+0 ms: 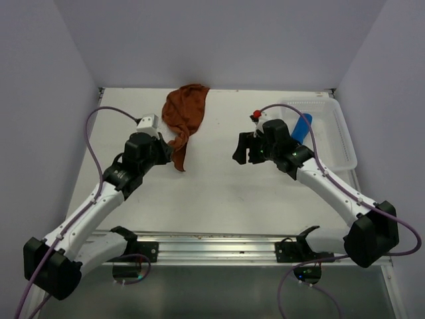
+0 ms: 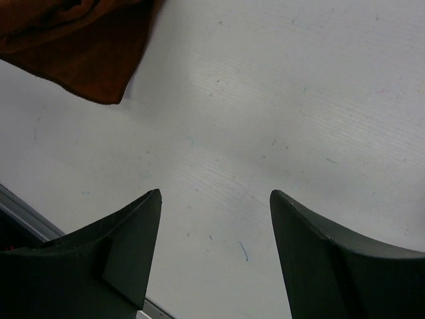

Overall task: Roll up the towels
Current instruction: Move the towel to the center of the board, then flatten the towel

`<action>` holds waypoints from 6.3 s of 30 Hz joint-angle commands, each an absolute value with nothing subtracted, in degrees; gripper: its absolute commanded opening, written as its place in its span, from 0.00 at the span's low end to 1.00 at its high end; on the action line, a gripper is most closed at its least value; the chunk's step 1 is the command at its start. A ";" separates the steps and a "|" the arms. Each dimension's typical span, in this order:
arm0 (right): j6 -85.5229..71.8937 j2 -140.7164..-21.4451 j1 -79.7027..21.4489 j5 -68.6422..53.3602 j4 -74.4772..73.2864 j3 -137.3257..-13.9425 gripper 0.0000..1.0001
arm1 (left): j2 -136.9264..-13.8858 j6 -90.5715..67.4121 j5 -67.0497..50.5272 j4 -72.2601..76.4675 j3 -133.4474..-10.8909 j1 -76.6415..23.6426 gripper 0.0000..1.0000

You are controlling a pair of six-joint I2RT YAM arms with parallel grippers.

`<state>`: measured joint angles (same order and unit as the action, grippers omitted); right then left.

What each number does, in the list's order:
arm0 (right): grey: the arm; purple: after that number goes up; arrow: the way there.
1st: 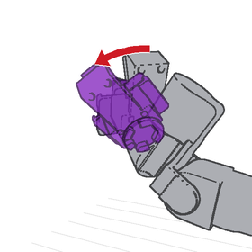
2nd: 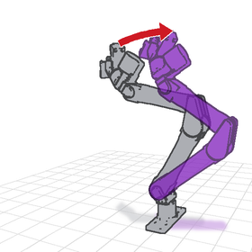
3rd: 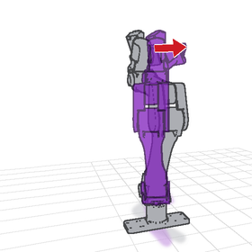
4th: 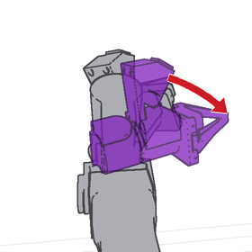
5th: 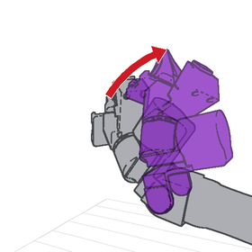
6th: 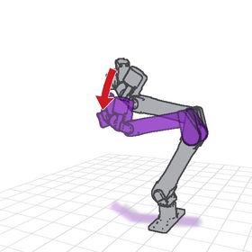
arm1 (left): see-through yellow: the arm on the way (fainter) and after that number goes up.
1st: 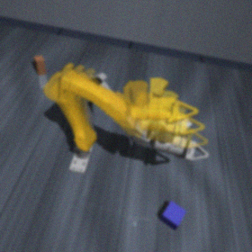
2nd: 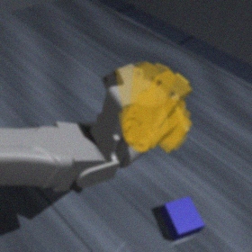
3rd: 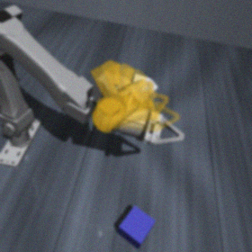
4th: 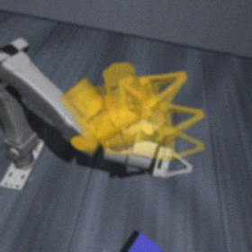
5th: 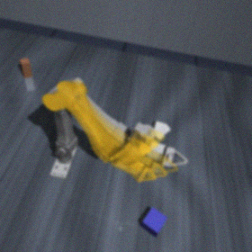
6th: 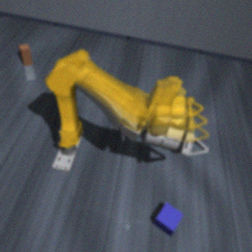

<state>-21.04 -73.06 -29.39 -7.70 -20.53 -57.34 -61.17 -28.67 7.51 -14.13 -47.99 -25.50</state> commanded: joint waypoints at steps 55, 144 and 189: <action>-21.27 -67.94 -34.63 17.93 -25.84 -59.51 0.73 | -71.89 -28.21 7.91 16.52 -38.94 -57.40 0.80; -25.22 -68.74 -47.02 18.88 -50.80 -83.85 0.00 | -67.59 -29.79 -5.36 -8.97 -47.64 -11.51 0.83; -33.40 -53.17 -47.11 15.82 -45.44 -49.13 0.00 | -121.55 -23.47 2.28 -16.52 -87.89 -24.78 0.59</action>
<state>-32.60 -53.25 -46.87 16.36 -47.94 -49.21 -120.51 -24.45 -0.21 -17.04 -88.20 -24.10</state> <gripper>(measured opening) 0.018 0.605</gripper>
